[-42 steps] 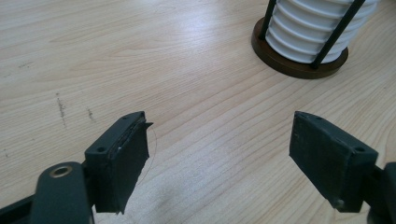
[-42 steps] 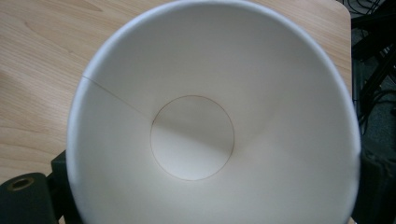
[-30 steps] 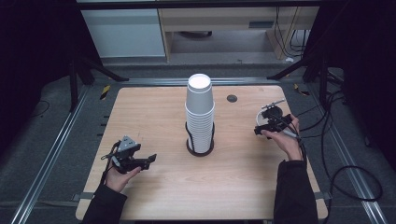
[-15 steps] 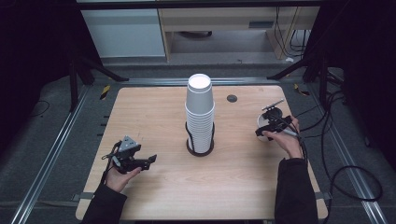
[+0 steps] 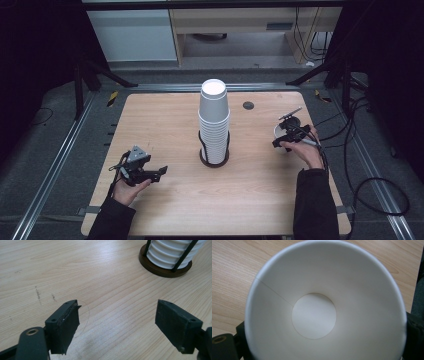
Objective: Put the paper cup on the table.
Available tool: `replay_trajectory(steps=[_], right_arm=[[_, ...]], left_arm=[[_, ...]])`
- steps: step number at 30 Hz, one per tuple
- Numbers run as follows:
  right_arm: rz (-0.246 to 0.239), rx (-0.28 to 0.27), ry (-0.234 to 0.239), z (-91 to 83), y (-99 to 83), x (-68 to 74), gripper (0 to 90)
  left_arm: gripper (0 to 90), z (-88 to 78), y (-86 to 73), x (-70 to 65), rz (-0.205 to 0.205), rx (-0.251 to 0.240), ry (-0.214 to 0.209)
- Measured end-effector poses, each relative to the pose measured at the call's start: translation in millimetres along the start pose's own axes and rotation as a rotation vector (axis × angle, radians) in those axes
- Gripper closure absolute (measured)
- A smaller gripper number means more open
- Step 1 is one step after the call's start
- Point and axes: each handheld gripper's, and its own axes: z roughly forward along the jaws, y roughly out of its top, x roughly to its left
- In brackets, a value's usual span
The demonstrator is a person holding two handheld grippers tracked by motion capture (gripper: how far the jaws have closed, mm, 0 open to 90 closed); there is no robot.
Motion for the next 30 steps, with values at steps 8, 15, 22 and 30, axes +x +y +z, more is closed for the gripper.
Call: replay_trajectory(steps=[8,15,22,30], right_arm=[[0.007,0.005,0.002,-1.2,-1.5,-2.1,2.7],[0.017,0.001,0.016,-5.4,-8.5,-3.3,2.0],[0.029,-0.021,0.027,-14.6,-21.3,-0.9,1.9],[0.021,-0.053,0.030,-28.7,-43.7,10.4,1.8]], left_arm=[[18.8,-0.2,0.0,0.5,-0.001,0.000,-0.002],[18.8,-0.6,0.1,1.1,0.000,0.001,-0.002],[18.7,-0.3,0.2,0.6,0.000,0.002,-0.002],[18.6,-0.7,0.3,0.2,-0.001,0.003,0.000]])
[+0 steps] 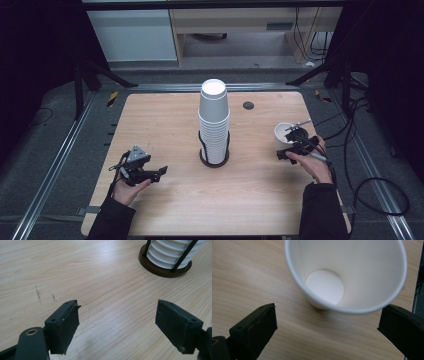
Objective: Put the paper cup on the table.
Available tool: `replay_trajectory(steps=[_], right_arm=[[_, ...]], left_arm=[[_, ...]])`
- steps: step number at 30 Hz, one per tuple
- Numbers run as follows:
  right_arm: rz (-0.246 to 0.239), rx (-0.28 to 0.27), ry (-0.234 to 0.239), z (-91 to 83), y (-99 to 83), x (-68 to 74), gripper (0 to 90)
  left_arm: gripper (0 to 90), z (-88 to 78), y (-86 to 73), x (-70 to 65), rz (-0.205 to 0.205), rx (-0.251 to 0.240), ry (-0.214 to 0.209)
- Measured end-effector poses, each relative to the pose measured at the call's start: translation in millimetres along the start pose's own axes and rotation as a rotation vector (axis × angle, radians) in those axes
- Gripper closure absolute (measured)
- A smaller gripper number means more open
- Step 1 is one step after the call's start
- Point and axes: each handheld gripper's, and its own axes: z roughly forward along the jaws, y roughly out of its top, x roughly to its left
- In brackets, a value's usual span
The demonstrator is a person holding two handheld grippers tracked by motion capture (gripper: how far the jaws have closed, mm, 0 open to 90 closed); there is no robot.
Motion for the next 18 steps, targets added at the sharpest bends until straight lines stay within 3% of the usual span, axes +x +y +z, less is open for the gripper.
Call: replay_trajectory(steps=[9,15,18], right_arm=[[0.022,-0.127,0.038,-23.7,-31.5,16.8,2.4],[0.098,-0.323,0.066,-42.2,-55.1,24.3,2.4],[0.101,-0.403,0.103,-48.5,-69.0,29.2,1.6]], left_arm=[[18.5,-1.2,0.2,0.1,0.001,-0.008,0.009],[17.9,-5.1,0.0,1.6,-0.003,-0.030,0.019],[17.2,-5.5,-0.9,2.4,-0.002,-0.031,0.027]])
